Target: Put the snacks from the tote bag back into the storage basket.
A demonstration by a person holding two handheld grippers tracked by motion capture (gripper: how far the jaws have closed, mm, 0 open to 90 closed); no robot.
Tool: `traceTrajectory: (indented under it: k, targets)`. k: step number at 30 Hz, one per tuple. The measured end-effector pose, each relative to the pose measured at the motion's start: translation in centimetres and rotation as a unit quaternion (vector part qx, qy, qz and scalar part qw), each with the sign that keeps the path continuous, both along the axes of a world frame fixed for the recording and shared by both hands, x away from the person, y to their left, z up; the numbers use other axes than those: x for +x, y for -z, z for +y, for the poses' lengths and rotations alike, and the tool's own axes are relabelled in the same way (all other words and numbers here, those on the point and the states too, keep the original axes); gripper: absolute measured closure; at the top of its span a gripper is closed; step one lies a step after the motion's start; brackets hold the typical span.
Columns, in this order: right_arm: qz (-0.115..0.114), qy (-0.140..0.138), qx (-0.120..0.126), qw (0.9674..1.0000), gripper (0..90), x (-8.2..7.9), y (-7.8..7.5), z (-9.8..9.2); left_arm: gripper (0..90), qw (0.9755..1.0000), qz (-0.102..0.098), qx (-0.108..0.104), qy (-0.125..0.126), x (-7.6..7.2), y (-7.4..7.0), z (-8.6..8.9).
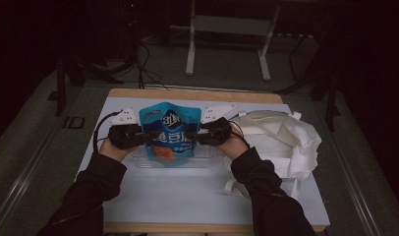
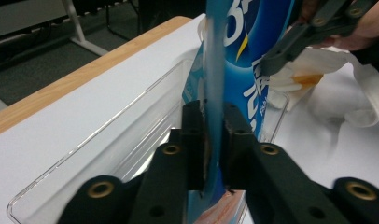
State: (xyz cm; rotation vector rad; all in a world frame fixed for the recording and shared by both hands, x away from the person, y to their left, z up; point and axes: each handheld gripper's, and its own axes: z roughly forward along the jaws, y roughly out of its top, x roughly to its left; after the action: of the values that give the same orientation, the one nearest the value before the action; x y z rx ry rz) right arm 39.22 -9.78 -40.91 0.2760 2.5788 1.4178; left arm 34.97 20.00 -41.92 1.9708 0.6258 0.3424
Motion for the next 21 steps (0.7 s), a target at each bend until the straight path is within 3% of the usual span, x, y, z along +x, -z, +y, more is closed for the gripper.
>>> traceTrajectory:
  k: [2,6,8,9,11,13,15,20,21]
  targets:
    - [-0.005,0.009,0.007,0.9999,50.9,0.0,-0.4,-0.3,65.4,1.0,-0.001,-0.003,-0.005,-0.2,0.0,0.0]
    - [-0.006,0.019,0.013,0.9997,35.2,0.0,-0.7,-0.8,41.9,0.9997,0.003,-0.022,-0.006,-0.3,-0.2,0.1]
    - [0.003,0.021,0.019,0.9996,29.0,0.1,-0.8,-1.1,33.0,0.9992,0.01,-0.034,0.019,-0.3,-0.1,0.3]
    - [0.003,0.028,0.023,0.9993,26.4,0.1,-0.8,-1.2,18.7,0.9992,0.01,-0.034,0.019,-0.3,-0.1,0.3]
    - [0.007,0.03,0.031,0.999,14.2,0.1,-0.8,-1.4,13.7,0.9993,0.012,-0.032,0.015,-0.5,-0.1,0.0]
    - [0.009,0.039,0.031,0.9987,13.8,0.1,-0.7,-1.6,6.4,0.9993,0.016,-0.032,0.008,-0.6,0.0,0.0]
    - [0.002,0.031,0.031,0.999,12.8,-0.1,-0.6,-1.7,1.6,0.9996,0.015,-0.023,-0.003,-0.7,0.1,-0.2]
    - [-0.001,0.028,0.031,0.9991,12.8,-0.5,-0.6,-1.9,1.6,0.9998,0.008,-0.014,-0.009,-1.2,0.3,-0.3]
    - [-0.002,0.029,0.031,0.9991,13.1,-0.6,-0.7,-2.1,1.6,0.9996,0.007,-0.011,-0.023,-1.7,0.4,-0.4]
